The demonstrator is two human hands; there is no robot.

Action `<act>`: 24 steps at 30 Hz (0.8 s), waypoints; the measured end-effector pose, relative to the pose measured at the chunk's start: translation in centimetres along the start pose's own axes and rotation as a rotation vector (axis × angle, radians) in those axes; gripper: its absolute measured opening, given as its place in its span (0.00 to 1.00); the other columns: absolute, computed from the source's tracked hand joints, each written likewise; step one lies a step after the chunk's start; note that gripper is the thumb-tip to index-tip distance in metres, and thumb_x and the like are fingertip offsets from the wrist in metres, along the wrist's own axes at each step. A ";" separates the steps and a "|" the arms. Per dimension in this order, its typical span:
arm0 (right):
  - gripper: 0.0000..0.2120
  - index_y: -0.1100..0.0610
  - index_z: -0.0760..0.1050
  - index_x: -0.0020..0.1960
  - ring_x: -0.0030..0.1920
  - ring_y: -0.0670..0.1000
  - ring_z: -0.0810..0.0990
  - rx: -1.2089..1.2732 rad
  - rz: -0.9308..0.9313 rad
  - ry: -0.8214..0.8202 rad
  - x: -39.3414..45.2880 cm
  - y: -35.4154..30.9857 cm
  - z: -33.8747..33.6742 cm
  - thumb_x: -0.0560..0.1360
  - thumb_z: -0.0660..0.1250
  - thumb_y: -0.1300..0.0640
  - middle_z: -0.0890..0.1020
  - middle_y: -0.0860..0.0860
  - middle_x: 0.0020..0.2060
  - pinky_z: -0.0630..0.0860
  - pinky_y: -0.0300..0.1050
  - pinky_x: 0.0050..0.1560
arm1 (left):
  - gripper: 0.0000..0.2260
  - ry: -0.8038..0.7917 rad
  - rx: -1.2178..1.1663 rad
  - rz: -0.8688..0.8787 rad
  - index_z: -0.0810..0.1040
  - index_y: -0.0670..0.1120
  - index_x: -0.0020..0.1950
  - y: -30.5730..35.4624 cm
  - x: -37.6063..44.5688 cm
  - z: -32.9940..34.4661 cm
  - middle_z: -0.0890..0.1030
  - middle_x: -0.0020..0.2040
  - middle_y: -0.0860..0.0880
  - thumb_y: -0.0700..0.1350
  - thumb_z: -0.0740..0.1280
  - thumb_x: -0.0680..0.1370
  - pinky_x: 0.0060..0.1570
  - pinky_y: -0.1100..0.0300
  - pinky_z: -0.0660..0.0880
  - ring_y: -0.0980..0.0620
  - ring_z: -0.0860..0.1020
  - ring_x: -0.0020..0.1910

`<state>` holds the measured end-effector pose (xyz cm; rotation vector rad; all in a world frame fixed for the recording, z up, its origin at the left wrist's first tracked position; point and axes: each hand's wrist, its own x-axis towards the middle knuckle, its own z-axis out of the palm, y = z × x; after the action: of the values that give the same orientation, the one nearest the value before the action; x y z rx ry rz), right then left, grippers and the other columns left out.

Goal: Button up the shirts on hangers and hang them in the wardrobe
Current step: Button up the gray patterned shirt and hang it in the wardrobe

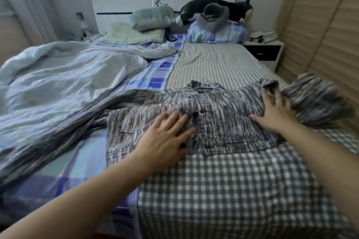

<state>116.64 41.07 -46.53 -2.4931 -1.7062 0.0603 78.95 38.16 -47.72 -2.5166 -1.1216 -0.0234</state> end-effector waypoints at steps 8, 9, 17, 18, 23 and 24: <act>0.36 0.45 0.32 0.81 0.80 0.64 0.39 -0.243 -0.018 -0.127 3.2 -0.6 4.8 0.78 0.34 0.29 0.32 0.53 0.80 0.41 0.65 0.78 | 0.30 -0.356 -0.327 -0.029 0.33 0.68 0.78 -8.4 5.4 9.3 0.37 0.82 0.58 0.72 0.36 0.77 0.79 0.54 0.37 0.57 0.34 0.80; 0.35 0.46 0.33 0.82 0.80 0.64 0.38 -0.268 -0.011 -0.144 3.1 -1.2 4.7 0.80 0.34 0.31 0.33 0.54 0.80 0.40 0.65 0.78 | 0.30 -0.369 -0.336 -0.034 0.33 0.68 0.78 -8.4 5.5 9.3 0.38 0.82 0.58 0.72 0.36 0.78 0.79 0.54 0.37 0.57 0.35 0.80; 0.43 0.39 0.37 0.80 0.78 0.46 0.32 -0.010 -0.526 -0.222 -7.7 -7.6 2.6 0.75 0.56 0.27 0.32 0.40 0.78 0.38 0.59 0.77 | 0.38 -0.174 -0.423 0.030 0.36 0.68 0.79 -2.7 1.2 4.6 0.40 0.82 0.59 0.78 0.49 0.75 0.79 0.42 0.38 0.54 0.37 0.81; 0.46 0.38 0.33 0.79 0.78 0.46 0.30 -0.118 -0.532 -0.245 -8.3 -7.6 3.3 0.74 0.57 0.26 0.29 0.40 0.77 0.37 0.59 0.77 | 0.37 -0.166 -0.389 0.034 0.37 0.67 0.80 -2.5 1.0 4.9 0.41 0.83 0.58 0.75 0.50 0.77 0.80 0.41 0.42 0.52 0.40 0.82; 0.46 0.44 0.39 0.82 0.80 0.55 0.50 -0.234 -0.553 0.003 -6.7 -8.6 3.3 0.74 0.57 0.71 0.45 0.48 0.81 0.62 0.57 0.77 | 0.31 -0.142 -0.236 0.096 0.40 0.60 0.82 -3.0 3.0 4.4 0.46 0.84 0.49 0.65 0.46 0.82 0.78 0.41 0.60 0.44 0.53 0.82; 0.47 0.46 0.42 0.82 0.79 0.57 0.55 -0.286 -0.610 0.033 -6.7 -8.8 3.2 0.73 0.58 0.73 0.48 0.51 0.81 0.66 0.55 0.75 | 0.29 -0.140 -0.220 0.113 0.40 0.59 0.82 -3.2 3.0 4.3 0.47 0.84 0.48 0.61 0.49 0.84 0.77 0.41 0.62 0.44 0.54 0.82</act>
<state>105.72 38.24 -48.85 -1.9960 -2.5219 -0.2955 78.11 43.72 -50.09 -2.8118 -1.0797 0.0646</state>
